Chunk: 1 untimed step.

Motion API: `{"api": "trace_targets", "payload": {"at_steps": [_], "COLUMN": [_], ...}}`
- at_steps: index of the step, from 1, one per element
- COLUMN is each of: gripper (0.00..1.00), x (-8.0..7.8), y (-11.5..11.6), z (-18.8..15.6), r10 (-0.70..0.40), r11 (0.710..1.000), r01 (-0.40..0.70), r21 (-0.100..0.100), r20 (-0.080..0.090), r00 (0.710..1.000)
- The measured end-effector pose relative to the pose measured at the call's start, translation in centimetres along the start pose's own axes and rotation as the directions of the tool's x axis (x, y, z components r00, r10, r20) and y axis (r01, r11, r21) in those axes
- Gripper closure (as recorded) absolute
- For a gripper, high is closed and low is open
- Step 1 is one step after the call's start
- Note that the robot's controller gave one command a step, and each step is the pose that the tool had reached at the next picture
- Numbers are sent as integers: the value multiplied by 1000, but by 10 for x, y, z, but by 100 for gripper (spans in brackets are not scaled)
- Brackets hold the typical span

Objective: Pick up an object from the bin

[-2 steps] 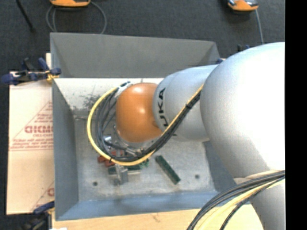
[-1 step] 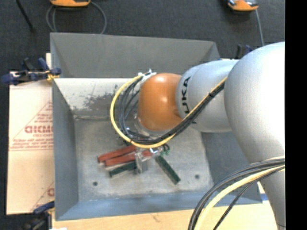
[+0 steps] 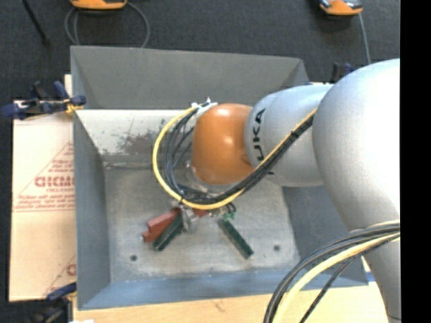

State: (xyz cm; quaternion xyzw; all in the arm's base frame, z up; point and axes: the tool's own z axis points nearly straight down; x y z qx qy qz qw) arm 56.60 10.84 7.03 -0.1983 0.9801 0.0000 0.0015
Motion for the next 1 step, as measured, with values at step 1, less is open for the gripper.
{"api": "trace_targets", "payload": {"at_steps": [1], "gripper": [100], "x": [13], "y": [-10], "z": [-153], "r10": [-79], "r11": [997], "r01": [79], "r21": [4], "r20": [7], "r00": [997]}}
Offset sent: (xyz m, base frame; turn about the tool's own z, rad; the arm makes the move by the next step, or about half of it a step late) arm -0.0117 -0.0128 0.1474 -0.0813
